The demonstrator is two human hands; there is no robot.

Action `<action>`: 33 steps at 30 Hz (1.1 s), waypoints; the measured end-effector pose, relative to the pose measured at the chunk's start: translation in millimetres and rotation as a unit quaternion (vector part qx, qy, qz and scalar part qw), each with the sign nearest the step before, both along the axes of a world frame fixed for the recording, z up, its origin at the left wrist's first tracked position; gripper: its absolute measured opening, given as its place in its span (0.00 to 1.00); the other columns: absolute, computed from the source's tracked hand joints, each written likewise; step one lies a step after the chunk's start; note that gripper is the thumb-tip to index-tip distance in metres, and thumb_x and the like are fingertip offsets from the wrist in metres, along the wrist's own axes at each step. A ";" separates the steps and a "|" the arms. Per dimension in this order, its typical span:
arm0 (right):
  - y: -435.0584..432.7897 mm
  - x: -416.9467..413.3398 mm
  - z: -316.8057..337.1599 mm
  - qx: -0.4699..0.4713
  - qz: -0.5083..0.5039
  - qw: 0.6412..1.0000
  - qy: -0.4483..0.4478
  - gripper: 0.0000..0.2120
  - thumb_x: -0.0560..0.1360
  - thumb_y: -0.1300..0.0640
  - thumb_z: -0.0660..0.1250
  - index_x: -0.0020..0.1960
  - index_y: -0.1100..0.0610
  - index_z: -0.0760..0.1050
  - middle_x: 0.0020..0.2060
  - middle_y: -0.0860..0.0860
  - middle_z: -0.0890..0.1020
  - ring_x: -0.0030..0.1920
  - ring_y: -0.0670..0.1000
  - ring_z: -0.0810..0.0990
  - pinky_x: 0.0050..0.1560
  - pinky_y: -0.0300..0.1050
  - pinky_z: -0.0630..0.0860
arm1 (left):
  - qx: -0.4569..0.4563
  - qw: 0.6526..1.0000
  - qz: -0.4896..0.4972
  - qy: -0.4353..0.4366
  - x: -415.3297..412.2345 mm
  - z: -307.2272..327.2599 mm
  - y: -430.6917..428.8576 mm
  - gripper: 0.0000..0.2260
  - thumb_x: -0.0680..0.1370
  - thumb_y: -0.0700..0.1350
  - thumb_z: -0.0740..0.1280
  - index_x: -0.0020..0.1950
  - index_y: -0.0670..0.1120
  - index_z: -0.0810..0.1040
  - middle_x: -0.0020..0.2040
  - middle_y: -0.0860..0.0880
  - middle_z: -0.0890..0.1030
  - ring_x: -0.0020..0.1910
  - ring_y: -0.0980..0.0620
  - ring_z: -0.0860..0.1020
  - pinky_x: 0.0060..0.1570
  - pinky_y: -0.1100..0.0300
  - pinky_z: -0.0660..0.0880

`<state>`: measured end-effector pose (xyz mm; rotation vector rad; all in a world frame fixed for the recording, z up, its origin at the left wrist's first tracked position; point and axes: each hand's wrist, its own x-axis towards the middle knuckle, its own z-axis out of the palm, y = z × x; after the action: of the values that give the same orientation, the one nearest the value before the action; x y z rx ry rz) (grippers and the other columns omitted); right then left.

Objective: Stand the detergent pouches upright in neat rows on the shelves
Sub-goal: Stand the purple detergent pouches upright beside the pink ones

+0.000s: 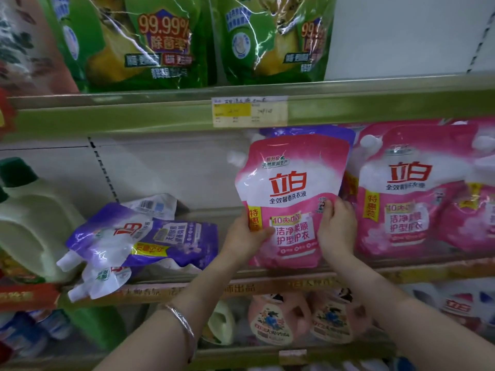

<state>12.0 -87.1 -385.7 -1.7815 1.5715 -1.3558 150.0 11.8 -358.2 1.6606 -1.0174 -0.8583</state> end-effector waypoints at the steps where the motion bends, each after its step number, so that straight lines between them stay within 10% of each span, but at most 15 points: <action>1: 3.0 -1.1 0.5 0.007 -0.002 1.000 -0.022 0.11 0.81 0.55 0.54 0.54 0.61 0.72 0.52 0.56 0.75 0.52 0.56 0.74 0.45 0.44 0.67 | -0.003 1.000 0.005 -0.006 -1.9 -1.1 -1.0 0.14 0.75 0.42 0.68 0.60 0.49 0.73 0.59 0.48 0.80 0.59 0.48 0.79 0.59 0.47 0.77; 6: 30.6 -2.8 -8.0 -0.086 0.003 0.985 -0.149 0.19 0.77 0.58 0.63 0.66 0.55 0.62 0.62 0.54 0.66 0.56 0.49 0.73 0.51 0.35 0.72 | -0.017 0.998 0.024 -0.060 -13.2 -4.2 -6.1 0.13 0.76 0.43 0.67 0.60 0.48 0.74 0.59 0.49 0.80 0.59 0.48 0.79 0.60 0.47 0.76; 21: 60.3 12.5 -25.1 -0.141 0.074 0.979 0.129 0.29 0.74 0.55 0.68 0.70 0.45 0.59 0.68 0.57 0.62 0.69 0.59 0.64 0.65 0.61 0.67 | -0.034 0.999 0.003 0.022 -25.0 -10.5 -15.0 0.18 0.74 0.36 0.68 0.64 0.46 0.73 0.58 0.49 0.79 0.57 0.50 0.77 0.57 0.53 0.77; 26: 75.4 20.5 -34.2 -0.220 0.107 0.950 0.195 0.25 0.71 0.54 0.70 0.65 0.47 0.67 0.62 0.54 0.64 0.61 0.53 0.64 0.58 0.56 0.71 | -0.047 0.998 0.045 0.023 2.5 -17.6 5.2 0.19 0.76 0.37 0.67 0.66 0.44 0.70 0.57 0.51 0.74 0.48 0.58 0.74 0.27 0.75 0.73; 33: 84.8 63.4 -48.3 -0.073 0.248 0.951 0.168 0.23 0.79 0.57 0.60 0.72 0.46 0.60 0.69 0.44 0.67 0.68 0.44 0.67 0.65 0.44 0.72 | -0.090 0.992 0.065 -0.053 44.1 -21.6 -19.8 0.19 0.76 0.39 0.65 0.68 0.46 0.70 0.65 0.47 0.72 0.60 0.53 0.71 0.46 0.70 0.70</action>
<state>75.4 -2.3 -433.9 -2.3935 1.0666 -0.9807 194.1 -8.0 -379.8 1.6121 -1.0161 -0.5810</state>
